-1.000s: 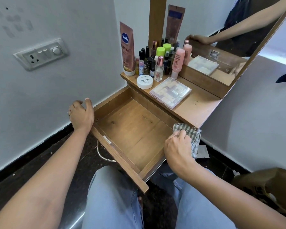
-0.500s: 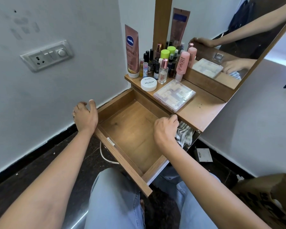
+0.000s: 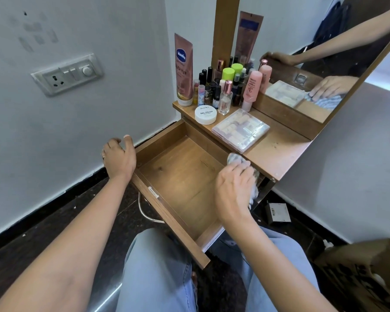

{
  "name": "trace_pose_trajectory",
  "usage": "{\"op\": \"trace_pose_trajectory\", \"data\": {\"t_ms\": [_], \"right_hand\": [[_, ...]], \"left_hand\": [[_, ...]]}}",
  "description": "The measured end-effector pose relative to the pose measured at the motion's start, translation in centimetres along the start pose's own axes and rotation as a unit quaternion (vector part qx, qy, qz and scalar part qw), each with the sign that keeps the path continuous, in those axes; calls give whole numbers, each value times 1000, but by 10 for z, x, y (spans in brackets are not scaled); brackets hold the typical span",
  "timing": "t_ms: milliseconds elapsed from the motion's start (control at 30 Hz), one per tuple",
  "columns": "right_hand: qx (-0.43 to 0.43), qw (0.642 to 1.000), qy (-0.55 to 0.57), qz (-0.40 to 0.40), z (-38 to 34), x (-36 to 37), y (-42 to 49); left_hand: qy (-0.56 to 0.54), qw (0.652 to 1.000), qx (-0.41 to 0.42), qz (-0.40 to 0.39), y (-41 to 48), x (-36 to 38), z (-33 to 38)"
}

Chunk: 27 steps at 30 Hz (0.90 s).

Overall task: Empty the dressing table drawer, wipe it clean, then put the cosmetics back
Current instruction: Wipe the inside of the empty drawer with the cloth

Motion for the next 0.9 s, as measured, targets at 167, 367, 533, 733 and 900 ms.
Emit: {"op": "trace_pose_trajectory", "data": {"t_ms": [167,367,533,733,900], "right_hand": [[-6,997,43,-58,-14,37,25],[-55,996,14,-65,-26,82,46],[-89,992,73,-45,-48,62,57],[-165,978,119,-43,-93,60,102],[-216,967,115,-64,-130,52,139]], "left_hand": [[-3,1000,-3,-10,0,2,-1],[-8,1000,-3,-11,2,2,-3],[-14,1000,-6,-14,3,3,-3],[-7,1000,1,-15,2,4,-3],[-17,1000,4,-10,4,4,-5]]}}
Point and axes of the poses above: each hand's wrist, its own y-axis towards the middle knuckle, its own x-axis out of the palm, z = x × y, the point moved 10 cm from there along y, towards the middle knuckle, and after that the axes turned 11 degrees about -x, right-handed, at the moved point
